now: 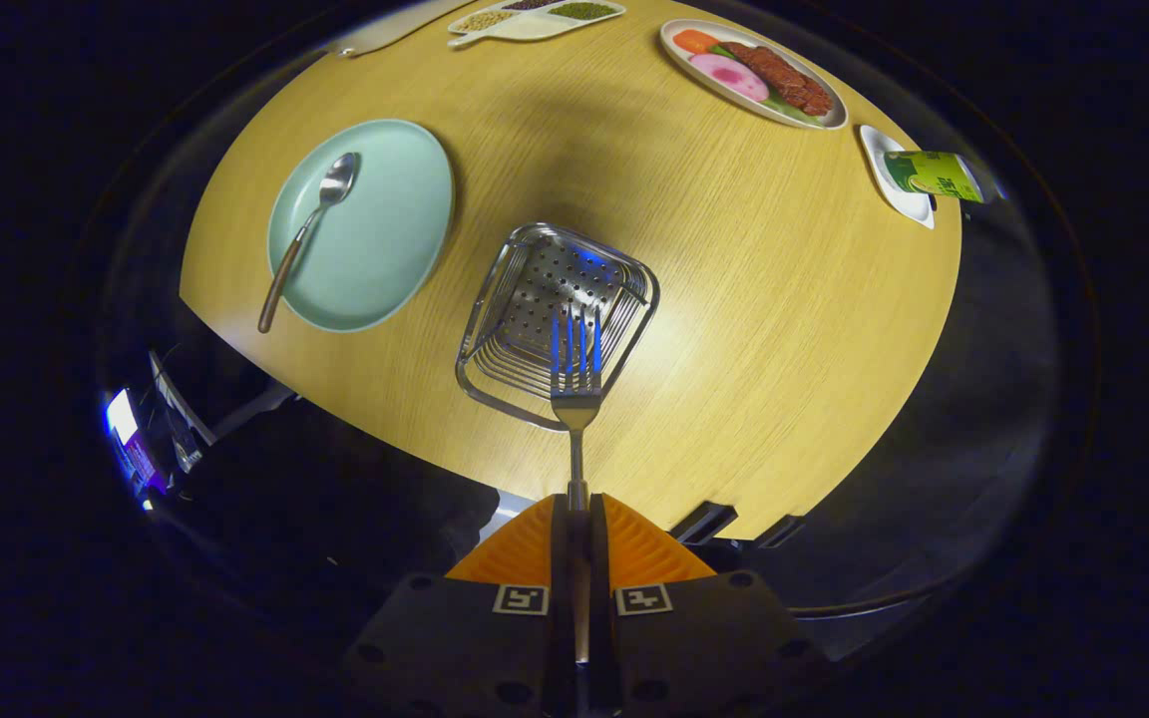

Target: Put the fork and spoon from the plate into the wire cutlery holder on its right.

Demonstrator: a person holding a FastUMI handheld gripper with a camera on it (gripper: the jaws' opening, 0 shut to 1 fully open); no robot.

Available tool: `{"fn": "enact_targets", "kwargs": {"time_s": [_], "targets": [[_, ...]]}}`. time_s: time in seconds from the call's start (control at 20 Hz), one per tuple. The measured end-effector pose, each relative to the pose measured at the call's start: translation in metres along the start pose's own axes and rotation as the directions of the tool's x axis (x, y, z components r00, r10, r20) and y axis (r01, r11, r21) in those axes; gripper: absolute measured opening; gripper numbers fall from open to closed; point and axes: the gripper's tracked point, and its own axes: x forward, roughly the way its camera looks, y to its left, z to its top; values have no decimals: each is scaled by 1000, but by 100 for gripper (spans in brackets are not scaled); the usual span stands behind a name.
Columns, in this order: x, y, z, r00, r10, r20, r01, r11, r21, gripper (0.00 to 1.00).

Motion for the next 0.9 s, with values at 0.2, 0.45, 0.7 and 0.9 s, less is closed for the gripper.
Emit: {"fn": "enact_targets", "kwargs": {"time_s": [0.2, 0.45, 0.7, 0.9], "targets": [[12, -2, 13, 995, -55, -84, 55, 998, -2, 10], [11, -5, 24, 994, -71, -81, 71, 997, -11, 17], [0, -11, 36, 994, -66, 92, 67, 998, -4, 37], [-31, -25, 45, 934, -98, 343, 70, 993, 93, 54]]}}
